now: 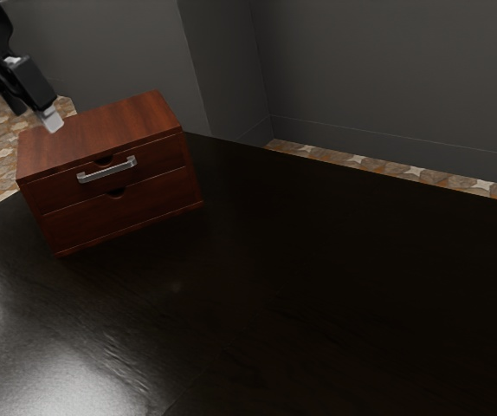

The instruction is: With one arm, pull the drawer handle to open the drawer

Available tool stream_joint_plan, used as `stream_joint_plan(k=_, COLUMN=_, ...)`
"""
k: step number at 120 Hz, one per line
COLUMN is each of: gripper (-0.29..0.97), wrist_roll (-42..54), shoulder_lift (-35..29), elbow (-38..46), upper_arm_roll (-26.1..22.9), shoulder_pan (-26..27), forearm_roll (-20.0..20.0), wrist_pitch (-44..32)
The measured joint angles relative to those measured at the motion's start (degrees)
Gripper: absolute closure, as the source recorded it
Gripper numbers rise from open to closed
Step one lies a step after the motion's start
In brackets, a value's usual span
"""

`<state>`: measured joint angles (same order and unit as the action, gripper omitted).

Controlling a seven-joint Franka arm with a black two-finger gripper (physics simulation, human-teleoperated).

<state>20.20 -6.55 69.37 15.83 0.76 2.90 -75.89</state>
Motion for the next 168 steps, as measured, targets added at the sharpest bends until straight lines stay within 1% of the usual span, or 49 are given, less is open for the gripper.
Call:
stream_joint_plan(k=23, gripper=0.00, wrist_roll=0.4, shoulder_lift=0.2, elbow=0.2, upper_arm_roll=0.5, shoulder_pan=-0.1, forearm_roll=-1.5, wrist_pitch=1.1)
stream_joint_plan(k=37, gripper=0.00, wrist_roll=0.6, shoulder_lift=0.0, elbow=0.5, upper_arm_roll=0.8, shoulder_pan=-0.2, forearm_roll=-1.5, wrist_pitch=2.5)
stream_joint_plan(k=55, gripper=0.00, wrist_roll=0.8, shoulder_lift=-0.2, elbow=1.0, upper_arm_roll=0.3, shoulder_pan=0.1, forearm_roll=1.0, wrist_pitch=5.4)
stream_joint_plan(k=62, gripper=0.00, wrist_roll=0.9, shoulder_lift=-0.8, elbow=3.4, upper_arm_roll=-0.4, shoulder_pan=-0.2, forearm_roll=2.0, wrist_pitch=5.9)
stream_joint_plan(k=67, gripper=0.00, wrist_roll=1.0, shoulder_lift=-2.6, elbow=7.1, upper_arm_roll=-1.5, shoulder_pan=0.0, forearm_roll=3.4, wrist_pitch=5.3)
stream_joint_plan(k=74, gripper=0.00, wrist_roll=1.0, shoulder_lift=-5.7, elbow=13.1, upper_arm_roll=-2.3, shoulder_pan=0.2, forearm_roll=5.3, wrist_pitch=3.1)
stream_joint_plan(k=84, gripper=0.00, wrist_roll=1.4, shoulder_lift=-9.5, elbow=21.2, upper_arm_roll=-2.7, shoulder_pan=0.0, forearm_roll=7.7, wrist_pitch=-1.9)
stream_joint_plan(k=103, gripper=0.00, wrist_roll=3.4, shoulder_lift=-12.9, elbow=30.9, upper_arm_roll=-2.4, shoulder_pan=-1.4, forearm_roll=9.5, wrist_pitch=-11.9)
stream_joint_plan(k=112, gripper=0.00, wrist_roll=4.3, shoulder_lift=-14.1, elbow=32.4, upper_arm_roll=-1.6, shoulder_pan=-1.5, forearm_roll=10.5, wrist_pitch=-15.4)
stream_joint_plan(k=120, gripper=0.00, wrist_roll=5.2, shoulder_lift=-14.5, elbow=33.1, upper_arm_roll=-1.1, shoulder_pan=-1.6, forearm_roll=12.3, wrist_pitch=-18.0)
stream_joint_plan(k=131, gripper=0.00, wrist_roll=6.6, shoulder_lift=-13.1, elbow=33.6, upper_arm_roll=0.8, shoulder_pan=-1.6, forearm_roll=13.8, wrist_pitch=-21.8)
stream_joint_plan(k=144, gripper=0.00, wrist_roll=8.2, shoulder_lift=-10.9, elbow=35.2, upper_arm_roll=2.8, shoulder_pan=-1.6, forearm_roll=14.6, wrist_pitch=-26.5)
stream_joint_plan(k=156, gripper=0.00, wrist_roll=9.7, shoulder_lift=-10.6, elbow=36.9, upper_arm_roll=4.0, shoulder_pan=-1.5, forearm_roll=14.9, wrist_pitch=-30.8)
stream_joint_plan(k=168, gripper=0.00, wrist_roll=11.7, shoulder_lift=-10.6, elbow=37.4, upper_arm_roll=6.6, shoulder_pan=-1.5, forearm_roll=15.2, wrist_pitch=-35.0)
